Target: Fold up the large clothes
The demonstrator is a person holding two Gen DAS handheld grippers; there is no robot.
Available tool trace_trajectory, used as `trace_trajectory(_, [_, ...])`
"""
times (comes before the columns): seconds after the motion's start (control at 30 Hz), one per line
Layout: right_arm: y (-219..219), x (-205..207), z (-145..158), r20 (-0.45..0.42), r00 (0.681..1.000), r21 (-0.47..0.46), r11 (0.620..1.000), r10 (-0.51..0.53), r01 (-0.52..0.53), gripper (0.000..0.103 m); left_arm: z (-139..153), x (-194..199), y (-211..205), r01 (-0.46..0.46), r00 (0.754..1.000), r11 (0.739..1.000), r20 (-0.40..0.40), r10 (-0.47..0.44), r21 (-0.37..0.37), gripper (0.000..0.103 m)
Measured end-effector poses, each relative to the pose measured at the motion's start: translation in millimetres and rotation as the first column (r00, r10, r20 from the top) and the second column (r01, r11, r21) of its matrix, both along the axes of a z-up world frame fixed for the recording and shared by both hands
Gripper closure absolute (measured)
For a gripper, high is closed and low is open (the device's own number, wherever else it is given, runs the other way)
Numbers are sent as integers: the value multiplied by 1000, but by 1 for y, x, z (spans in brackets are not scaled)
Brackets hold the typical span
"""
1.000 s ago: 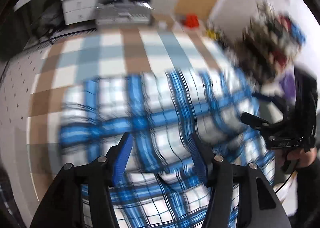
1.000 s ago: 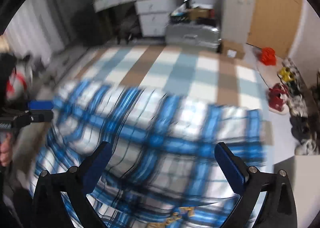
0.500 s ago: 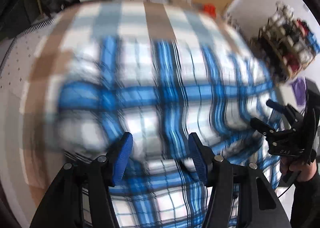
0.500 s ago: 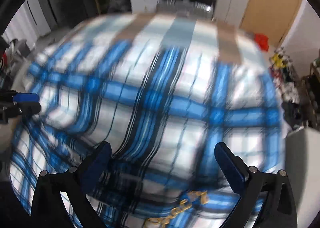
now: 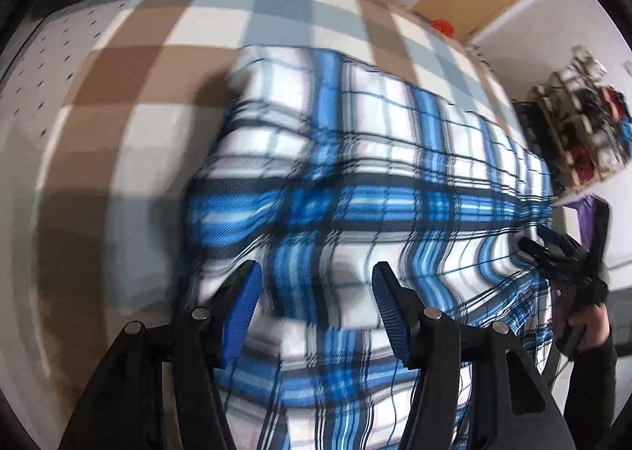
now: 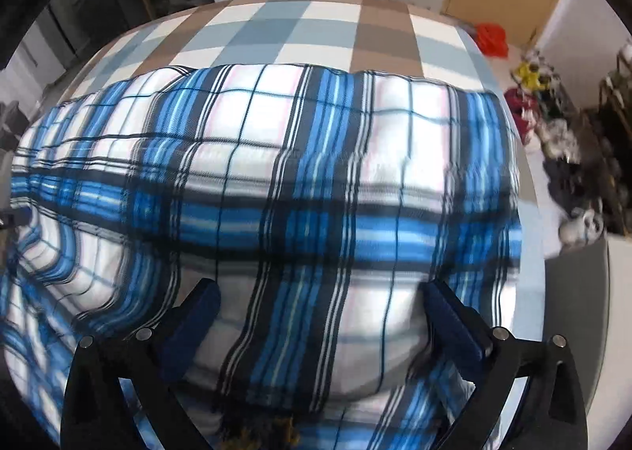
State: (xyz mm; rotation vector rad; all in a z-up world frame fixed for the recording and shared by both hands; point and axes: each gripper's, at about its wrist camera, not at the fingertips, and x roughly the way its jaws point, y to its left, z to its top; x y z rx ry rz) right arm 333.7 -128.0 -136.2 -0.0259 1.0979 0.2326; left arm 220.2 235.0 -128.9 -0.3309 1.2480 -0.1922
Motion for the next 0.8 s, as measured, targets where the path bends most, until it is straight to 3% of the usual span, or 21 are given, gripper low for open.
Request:
trace_trajectory(0.2, [-27,-90,56,131,991,201,979,-41,14,0,41,-71,9,12,998,998,61,-9,-57,50])
trace_trajectory(0.3, [-23,-142,76,211,977,270,962,-28,-31,0,51,-121,9,22,996,1000,81,-21,-11,41])
trace_trajectory(0.4, [-7,-190,87,298,954,309,947,-7,-90,0,46,-160,-2,59,994,998,96,-61,27,40])
trace_trajectory(0.53, [18,-234,83,381,925,407,898,1,-169,0,30,-196,-12,54,994,991,84,-64,119,40])
trace_trajectory(0.7, [45,-276,61,495,869,471,843,-11,-258,0,-2,-215,7,-28,998,993,54,22,118,40])
trace_trajectory(0.77, [53,-283,53,507,862,452,852,-2,-264,0,-13,-224,15,-52,998,992,47,47,117,40])
trace_trajectory(0.8, [59,-281,51,482,876,435,863,18,-257,0,-15,-227,16,-61,997,990,48,55,130,40])
